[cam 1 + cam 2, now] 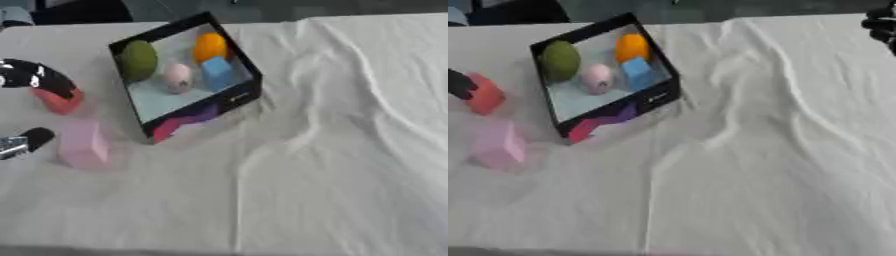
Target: Pick up objects on the table and place them in the box.
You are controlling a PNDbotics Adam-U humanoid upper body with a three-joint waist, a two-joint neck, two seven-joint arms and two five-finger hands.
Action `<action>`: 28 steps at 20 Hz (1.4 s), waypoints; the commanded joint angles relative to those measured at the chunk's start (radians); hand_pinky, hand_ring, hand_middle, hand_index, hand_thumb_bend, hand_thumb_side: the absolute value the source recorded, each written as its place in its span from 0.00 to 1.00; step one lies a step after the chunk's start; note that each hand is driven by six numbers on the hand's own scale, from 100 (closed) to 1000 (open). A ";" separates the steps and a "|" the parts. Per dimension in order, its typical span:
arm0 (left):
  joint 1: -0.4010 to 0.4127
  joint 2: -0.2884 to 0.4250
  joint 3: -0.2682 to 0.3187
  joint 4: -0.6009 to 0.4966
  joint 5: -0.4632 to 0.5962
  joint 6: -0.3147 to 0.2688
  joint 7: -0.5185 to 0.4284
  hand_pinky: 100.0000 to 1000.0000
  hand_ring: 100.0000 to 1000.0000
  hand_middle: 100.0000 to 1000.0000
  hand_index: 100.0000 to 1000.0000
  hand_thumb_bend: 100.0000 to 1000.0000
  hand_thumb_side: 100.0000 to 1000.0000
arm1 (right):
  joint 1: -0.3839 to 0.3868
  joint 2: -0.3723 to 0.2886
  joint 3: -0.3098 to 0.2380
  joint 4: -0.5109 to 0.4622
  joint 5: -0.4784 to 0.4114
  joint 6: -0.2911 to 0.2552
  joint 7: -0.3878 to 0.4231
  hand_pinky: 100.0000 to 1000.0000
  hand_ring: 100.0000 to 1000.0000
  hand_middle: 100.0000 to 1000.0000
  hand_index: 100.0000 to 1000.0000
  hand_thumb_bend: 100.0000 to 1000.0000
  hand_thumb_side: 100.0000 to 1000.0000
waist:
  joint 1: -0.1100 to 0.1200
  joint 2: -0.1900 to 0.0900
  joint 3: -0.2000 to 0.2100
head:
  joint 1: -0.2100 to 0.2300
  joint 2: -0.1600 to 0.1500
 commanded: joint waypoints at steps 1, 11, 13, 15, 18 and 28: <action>-0.028 0.005 -0.013 0.011 0.010 0.029 0.038 0.98 0.95 0.84 0.85 0.12 0.53 | -0.013 -0.011 -0.003 -0.003 0.011 0.011 -0.002 0.90 0.74 0.61 0.85 0.00 0.56 | 0.011 0.002 -0.002 | 0.001 -0.004; -0.067 -0.046 -0.084 0.064 -0.012 0.093 0.086 1.00 0.98 0.87 0.88 0.15 0.63 | -0.014 0.001 0.000 0.002 0.017 0.036 -0.016 0.90 0.74 0.61 0.85 0.00 0.58 | 0.013 0.005 -0.008 | 0.006 -0.007; -0.068 -0.052 -0.092 0.075 -0.032 0.090 0.058 1.00 0.99 0.86 0.87 0.24 0.75 | -0.016 0.004 0.001 0.002 0.017 0.040 -0.017 0.90 0.73 0.61 0.85 0.00 0.58 | 0.014 0.005 -0.009 | 0.006 -0.007; -0.067 -0.055 -0.091 0.078 -0.059 0.072 0.031 1.00 0.99 0.85 0.86 0.31 0.79 | -0.016 0.007 0.002 0.002 0.018 0.045 -0.018 0.90 0.73 0.60 0.85 0.00 0.59 | 0.014 0.005 -0.009 | 0.005 -0.008; -0.061 -0.055 -0.086 0.069 -0.087 0.020 -0.002 1.00 1.00 0.86 0.87 0.30 0.55 | -0.014 0.011 0.004 0.004 0.021 0.054 -0.020 0.90 0.73 0.60 0.84 0.00 0.59 | 0.014 0.006 -0.009 | 0.006 -0.005; -0.063 -0.067 -0.082 0.102 -0.124 -0.016 -0.036 1.00 1.00 0.85 0.88 0.49 0.00 | -0.012 0.020 0.011 0.003 0.025 0.069 -0.019 0.89 0.73 0.60 0.84 0.00 0.60 | 0.014 0.007 -0.010 | 0.008 -0.010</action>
